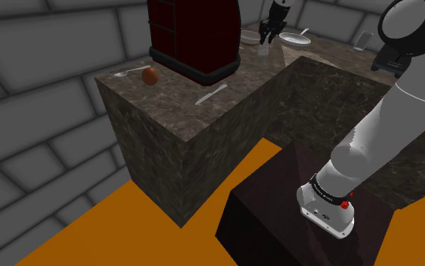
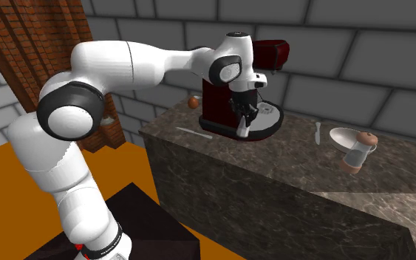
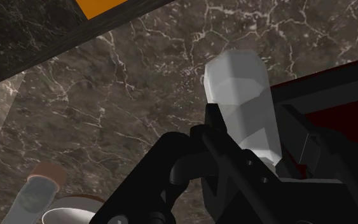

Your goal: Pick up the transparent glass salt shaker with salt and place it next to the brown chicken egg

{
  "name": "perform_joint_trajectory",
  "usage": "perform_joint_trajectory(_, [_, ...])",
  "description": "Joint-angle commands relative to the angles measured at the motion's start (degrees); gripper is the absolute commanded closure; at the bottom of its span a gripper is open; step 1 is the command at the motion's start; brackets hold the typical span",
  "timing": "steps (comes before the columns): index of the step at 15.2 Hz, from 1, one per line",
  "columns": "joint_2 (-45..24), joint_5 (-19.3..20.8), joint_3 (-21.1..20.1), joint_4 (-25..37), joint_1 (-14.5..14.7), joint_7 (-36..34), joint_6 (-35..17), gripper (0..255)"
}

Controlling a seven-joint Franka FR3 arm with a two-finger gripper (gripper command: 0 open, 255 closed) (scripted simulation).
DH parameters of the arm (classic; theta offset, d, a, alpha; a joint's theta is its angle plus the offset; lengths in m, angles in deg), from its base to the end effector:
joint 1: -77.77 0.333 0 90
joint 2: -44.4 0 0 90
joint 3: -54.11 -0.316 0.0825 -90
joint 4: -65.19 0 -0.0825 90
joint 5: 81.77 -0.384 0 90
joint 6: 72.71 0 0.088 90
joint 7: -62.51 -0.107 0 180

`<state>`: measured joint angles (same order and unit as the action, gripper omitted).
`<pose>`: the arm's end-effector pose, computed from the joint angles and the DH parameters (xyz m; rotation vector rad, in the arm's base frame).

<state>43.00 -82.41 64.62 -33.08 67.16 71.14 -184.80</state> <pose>0.5524 -0.2114 0.5784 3.0561 -0.3383 0.3265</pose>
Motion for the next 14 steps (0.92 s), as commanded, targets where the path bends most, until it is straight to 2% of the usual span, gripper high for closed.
perform_joint_trajectory(1, [-0.32,-0.08,0.04,2.06,-0.05,0.09,1.76,255])
perform_joint_trajectory(8, [-1.04,-0.23,0.10,7.73,-0.12,0.16,6.71,255])
perform_joint_trajectory(14, [0.24,1.90,-3.80,6.24,4.12,-8.28,6.55,255])
